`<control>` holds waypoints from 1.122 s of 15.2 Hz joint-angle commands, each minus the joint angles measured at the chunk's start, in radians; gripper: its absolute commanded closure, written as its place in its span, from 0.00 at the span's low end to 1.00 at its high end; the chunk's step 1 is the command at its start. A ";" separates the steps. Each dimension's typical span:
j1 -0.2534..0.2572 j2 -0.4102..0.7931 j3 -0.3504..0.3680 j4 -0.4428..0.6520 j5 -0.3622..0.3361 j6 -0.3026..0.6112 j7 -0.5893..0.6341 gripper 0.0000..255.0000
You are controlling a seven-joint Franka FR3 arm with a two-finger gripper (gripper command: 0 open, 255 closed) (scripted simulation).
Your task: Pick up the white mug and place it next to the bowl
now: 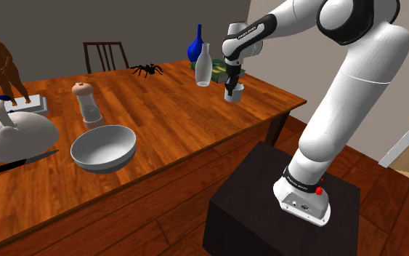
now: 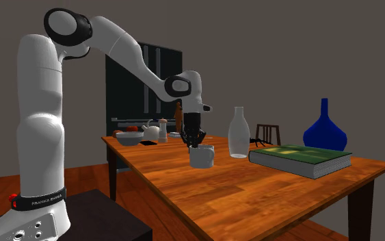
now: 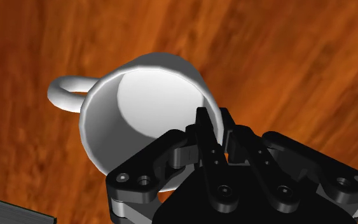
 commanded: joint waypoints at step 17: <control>0.004 -0.076 0.006 0.137 -0.012 -0.212 0.001 1.00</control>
